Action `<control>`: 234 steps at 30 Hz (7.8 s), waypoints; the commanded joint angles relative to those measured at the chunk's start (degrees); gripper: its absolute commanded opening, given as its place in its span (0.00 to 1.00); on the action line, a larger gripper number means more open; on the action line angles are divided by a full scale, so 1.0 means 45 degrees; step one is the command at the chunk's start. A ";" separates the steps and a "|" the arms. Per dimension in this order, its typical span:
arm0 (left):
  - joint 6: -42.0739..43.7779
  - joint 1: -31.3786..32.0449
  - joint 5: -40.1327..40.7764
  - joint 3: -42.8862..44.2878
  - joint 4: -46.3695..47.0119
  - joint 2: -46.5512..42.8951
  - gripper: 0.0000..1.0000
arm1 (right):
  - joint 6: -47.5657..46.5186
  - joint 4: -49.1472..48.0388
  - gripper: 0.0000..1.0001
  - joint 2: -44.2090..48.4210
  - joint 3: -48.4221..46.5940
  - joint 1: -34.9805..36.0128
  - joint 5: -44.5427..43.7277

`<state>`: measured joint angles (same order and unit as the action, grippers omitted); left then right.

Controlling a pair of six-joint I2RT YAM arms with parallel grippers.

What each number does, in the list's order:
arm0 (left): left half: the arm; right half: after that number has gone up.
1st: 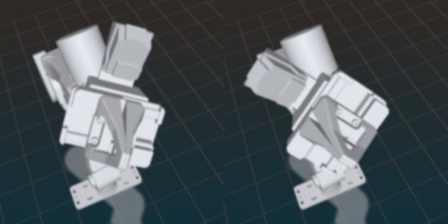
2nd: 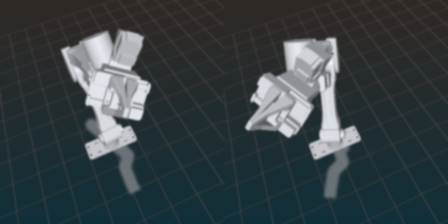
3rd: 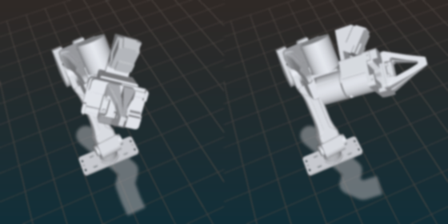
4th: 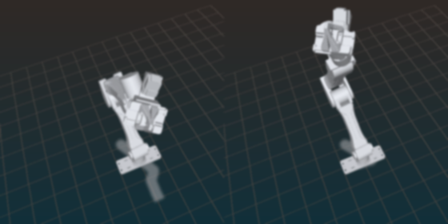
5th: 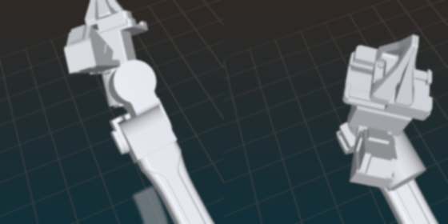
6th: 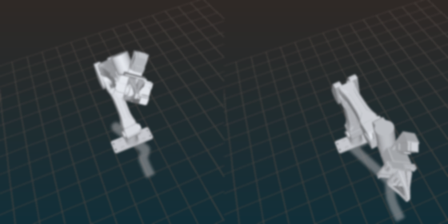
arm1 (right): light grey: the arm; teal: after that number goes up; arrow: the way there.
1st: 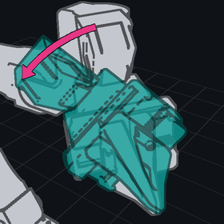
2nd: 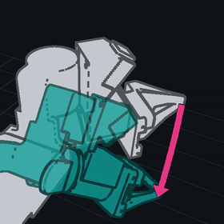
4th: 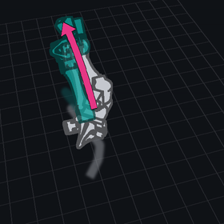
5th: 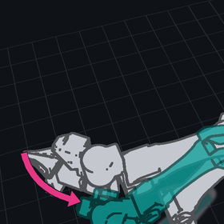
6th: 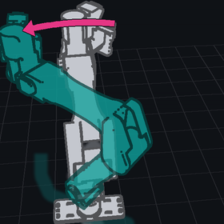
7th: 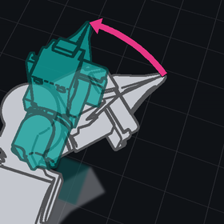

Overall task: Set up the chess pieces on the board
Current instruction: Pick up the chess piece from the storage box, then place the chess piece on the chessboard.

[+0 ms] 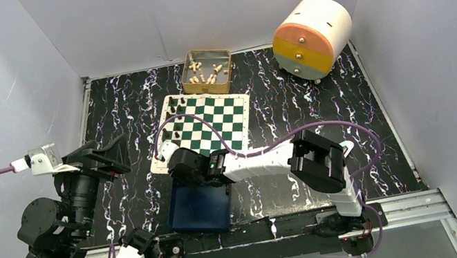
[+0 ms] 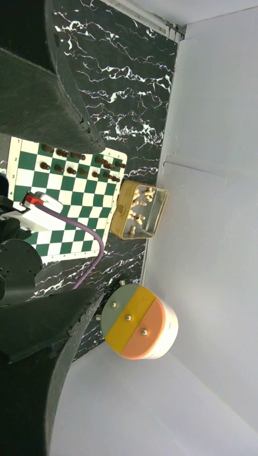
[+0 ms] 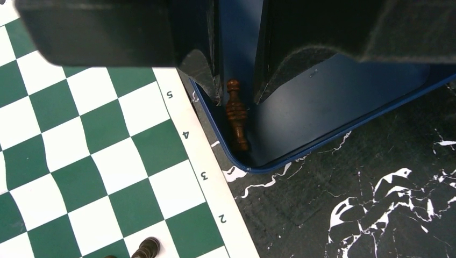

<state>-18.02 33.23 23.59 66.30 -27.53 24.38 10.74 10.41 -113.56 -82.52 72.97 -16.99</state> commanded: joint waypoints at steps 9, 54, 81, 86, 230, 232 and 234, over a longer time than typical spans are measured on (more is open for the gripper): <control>0.0147 0.0056 0.0323 0.0366 0.0112 -0.0010 0.90 | 0.0124 -0.0445 0.34 -0.0208 0.0319 0.0145 -0.0421; -0.0329 0.0056 -0.0021 0.0124 -0.0114 0.0366 0.90 | 0.0483 -0.0415 0.15 -0.0079 0.0713 0.0191 0.0017; -0.4325 0.0056 -0.4863 -0.0789 -0.0965 0.3596 0.62 | -0.1142 -0.9064 0.10 0.9109 0.8577 0.0161 -0.0267; -0.4708 0.0056 -0.7101 -0.0473 -0.1003 0.4908 0.53 | -0.1612 -0.9623 0.10 0.9898 0.8942 0.0163 -0.0110; -0.4778 -0.3279 0.1298 -0.8883 0.8068 1.0904 0.04 | -0.0883 -0.8196 0.11 1.3234 1.0755 0.0160 -0.0970; -0.4627 -0.3278 0.1237 -0.8778 0.7996 1.0871 0.07 | -0.0900 -0.8213 0.12 1.3242 1.0775 0.0170 -0.0958; -0.4568 -0.3276 0.1200 -0.8687 0.7890 1.0900 0.07 | -0.0921 -0.8231 0.12 1.3215 1.0772 0.0171 -0.0969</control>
<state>-39.59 18.85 28.23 25.71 9.85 73.58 7.22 -23.77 -55.16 -32.47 73.58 -20.14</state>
